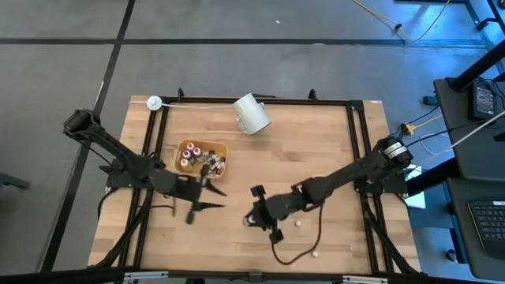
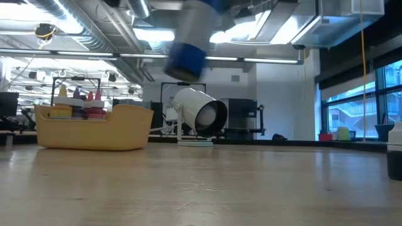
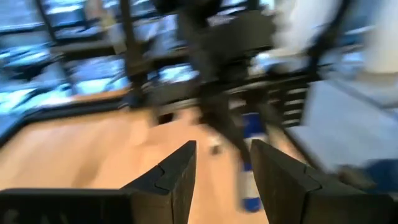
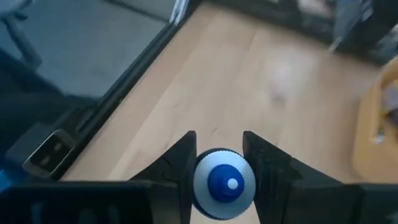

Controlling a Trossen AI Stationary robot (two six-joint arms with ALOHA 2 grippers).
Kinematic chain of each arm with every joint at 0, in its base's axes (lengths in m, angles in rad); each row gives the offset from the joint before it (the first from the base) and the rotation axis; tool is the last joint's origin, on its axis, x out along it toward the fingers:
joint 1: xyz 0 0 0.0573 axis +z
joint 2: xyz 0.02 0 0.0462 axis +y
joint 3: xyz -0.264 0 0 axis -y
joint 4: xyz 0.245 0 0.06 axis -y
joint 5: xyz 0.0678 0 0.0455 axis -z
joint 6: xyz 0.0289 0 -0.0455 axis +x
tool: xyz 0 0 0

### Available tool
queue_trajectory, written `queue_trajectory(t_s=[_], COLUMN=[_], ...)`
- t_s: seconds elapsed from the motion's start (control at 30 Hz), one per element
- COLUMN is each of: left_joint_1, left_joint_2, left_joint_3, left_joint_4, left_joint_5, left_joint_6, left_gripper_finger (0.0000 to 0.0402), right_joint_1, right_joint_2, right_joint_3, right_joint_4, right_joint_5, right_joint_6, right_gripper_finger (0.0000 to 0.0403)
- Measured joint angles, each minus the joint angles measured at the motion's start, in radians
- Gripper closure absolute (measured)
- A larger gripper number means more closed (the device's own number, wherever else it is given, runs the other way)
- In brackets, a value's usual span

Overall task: Pick & Place food coloring
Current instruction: Put the large blue food coloring bottle into the bin

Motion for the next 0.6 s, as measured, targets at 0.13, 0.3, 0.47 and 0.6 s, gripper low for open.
queue_trajectory(t_s=[0.13, 0.3, 0.47, 0.6], left_joint_1=[-0.004, -0.004, -0.004, -0.004], left_joint_2=[-0.136, -0.27, -0.34, -0.365], left_joint_3=[-0.068, -0.168, -0.2, -0.2], left_joint_4=[0.011, 0.081, 0.066, 0.07], left_joint_5=[0.126, 0.129, 0.129, 0.128], left_joint_6=[0.01, 0.02, 0.031, 0.063], left_gripper_finger=[0.0253, 0.0252, 0.0256, 0.0256], right_joint_1=[-0.067, -0.147, -0.192, -0.227], right_joint_2=[0.015, 0.104, 0.222, 0.313], right_joint_3=[0.021, 0.084, 0.198, 0.31], right_joint_4=[0.123, 0.189, 0.146, 0.107], right_joint_5=[-0.066, -0.203, -0.212, -0.212], right_joint_6=[-0.03, -0.034, -0.022, -0.021], right_gripper_finger=[0.0285, 0.0285, 0.0285, 0.0285])
